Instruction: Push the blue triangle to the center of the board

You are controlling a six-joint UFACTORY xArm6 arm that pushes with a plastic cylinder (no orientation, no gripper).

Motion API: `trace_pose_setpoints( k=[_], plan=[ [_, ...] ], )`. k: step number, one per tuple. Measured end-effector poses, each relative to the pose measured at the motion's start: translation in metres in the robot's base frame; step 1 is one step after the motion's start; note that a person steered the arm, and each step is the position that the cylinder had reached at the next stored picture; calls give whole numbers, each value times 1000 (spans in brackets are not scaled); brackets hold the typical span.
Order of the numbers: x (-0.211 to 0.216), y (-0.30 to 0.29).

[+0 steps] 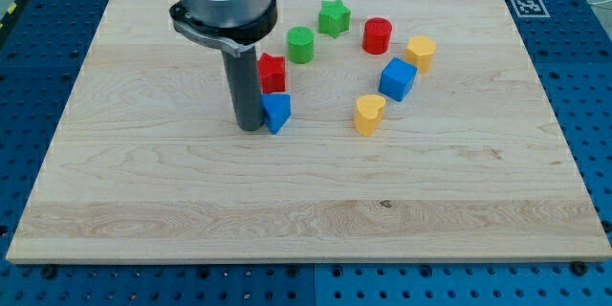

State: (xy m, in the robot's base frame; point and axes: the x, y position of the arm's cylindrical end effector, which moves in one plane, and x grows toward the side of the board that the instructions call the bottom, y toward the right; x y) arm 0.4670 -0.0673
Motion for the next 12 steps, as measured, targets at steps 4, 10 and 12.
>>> trace_pose_setpoints(
  k=[4,10,12],
  plan=[
    [-15,24],
    [-7,42],
    [-15,42]
  ],
)
